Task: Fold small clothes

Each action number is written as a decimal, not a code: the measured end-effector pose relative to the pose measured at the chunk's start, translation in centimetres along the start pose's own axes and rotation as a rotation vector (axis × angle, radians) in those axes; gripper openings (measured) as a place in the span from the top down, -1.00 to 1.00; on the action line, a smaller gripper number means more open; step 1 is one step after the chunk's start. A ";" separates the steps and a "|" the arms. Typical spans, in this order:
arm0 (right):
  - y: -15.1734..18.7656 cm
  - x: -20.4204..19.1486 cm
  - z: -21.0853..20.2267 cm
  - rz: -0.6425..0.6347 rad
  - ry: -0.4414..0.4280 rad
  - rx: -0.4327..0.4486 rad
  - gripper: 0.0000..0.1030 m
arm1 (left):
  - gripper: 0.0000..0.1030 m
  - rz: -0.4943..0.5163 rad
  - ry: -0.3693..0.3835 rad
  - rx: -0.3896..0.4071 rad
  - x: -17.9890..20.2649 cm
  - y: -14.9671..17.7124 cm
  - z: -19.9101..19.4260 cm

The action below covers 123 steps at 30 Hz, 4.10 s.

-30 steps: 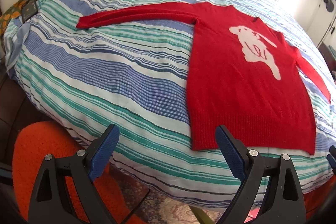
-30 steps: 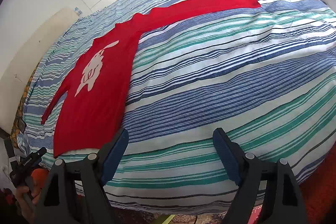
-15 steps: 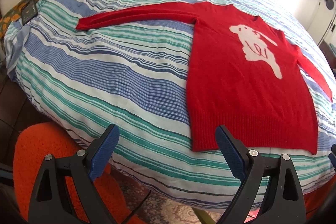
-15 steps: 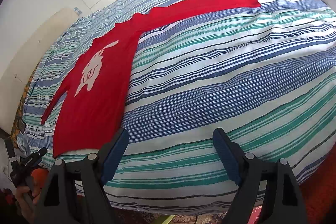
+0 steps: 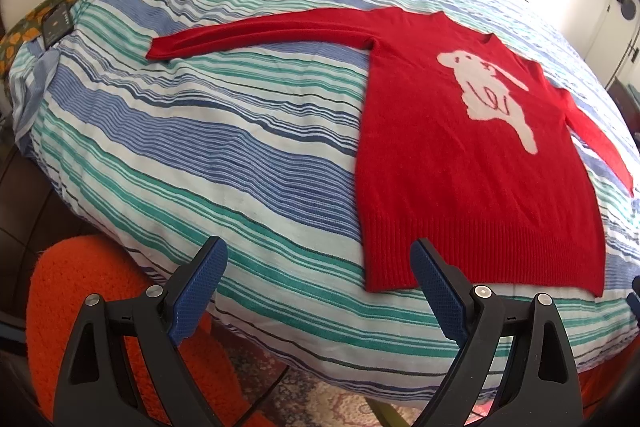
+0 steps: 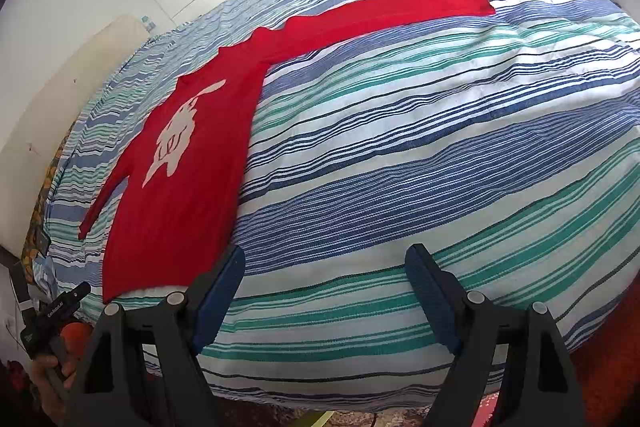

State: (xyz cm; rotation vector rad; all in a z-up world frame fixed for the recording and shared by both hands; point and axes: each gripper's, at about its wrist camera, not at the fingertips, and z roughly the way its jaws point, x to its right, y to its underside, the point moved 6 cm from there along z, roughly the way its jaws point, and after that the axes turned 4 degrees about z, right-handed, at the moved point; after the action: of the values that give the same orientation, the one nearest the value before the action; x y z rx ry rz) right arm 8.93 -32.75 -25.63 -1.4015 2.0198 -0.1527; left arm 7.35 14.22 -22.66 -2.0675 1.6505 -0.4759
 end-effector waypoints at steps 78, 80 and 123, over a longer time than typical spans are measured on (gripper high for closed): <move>-27.0 -23.9 16.9 -0.093 -0.429 -0.254 -0.21 | -0.83 -0.086 -0.025 -0.079 -2.7 -0.3 3.4; -24.7 -20.6 20.3 -0.102 -0.276 -0.285 -0.21 | -0.83 -0.083 -0.028 -0.080 -2.6 -0.3 3.4; -8.5 0.3 7.9 -0.285 0.200 0.079 -0.80 | -0.83 -0.060 -0.011 -0.033 -1.4 -0.5 2.3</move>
State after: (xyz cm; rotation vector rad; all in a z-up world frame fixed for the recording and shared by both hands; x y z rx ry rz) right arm 20.18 -34.49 -28.05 -1.6737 1.9355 -0.5095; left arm 8.66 15.94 -24.27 -2.1451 1.6046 -0.4590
